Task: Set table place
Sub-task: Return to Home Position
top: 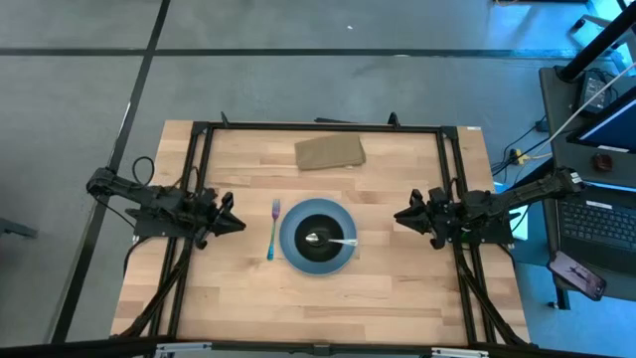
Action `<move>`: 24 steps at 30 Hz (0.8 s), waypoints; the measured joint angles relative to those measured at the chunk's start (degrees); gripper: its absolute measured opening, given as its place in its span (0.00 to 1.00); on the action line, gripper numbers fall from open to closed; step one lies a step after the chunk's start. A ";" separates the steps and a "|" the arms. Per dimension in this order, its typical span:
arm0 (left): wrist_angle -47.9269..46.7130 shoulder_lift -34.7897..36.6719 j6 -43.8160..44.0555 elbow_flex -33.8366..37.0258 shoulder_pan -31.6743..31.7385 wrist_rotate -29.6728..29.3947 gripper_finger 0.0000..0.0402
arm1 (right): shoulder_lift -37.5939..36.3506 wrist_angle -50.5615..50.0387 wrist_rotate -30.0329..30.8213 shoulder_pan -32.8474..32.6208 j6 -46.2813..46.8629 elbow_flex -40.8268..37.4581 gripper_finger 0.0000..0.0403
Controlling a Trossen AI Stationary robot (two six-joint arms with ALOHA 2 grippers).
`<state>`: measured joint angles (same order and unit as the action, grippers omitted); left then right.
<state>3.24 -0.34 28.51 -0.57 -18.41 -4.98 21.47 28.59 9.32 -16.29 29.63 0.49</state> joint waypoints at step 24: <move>-2.81 -0.02 0.94 -0.03 0.00 5.56 0.00 | 0.01 -26.24 0.09 0.00 0.07 0.04 0.21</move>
<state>0.43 -0.36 29.45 -0.60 -18.41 0.58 21.48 2.35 9.41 -16.29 29.70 0.54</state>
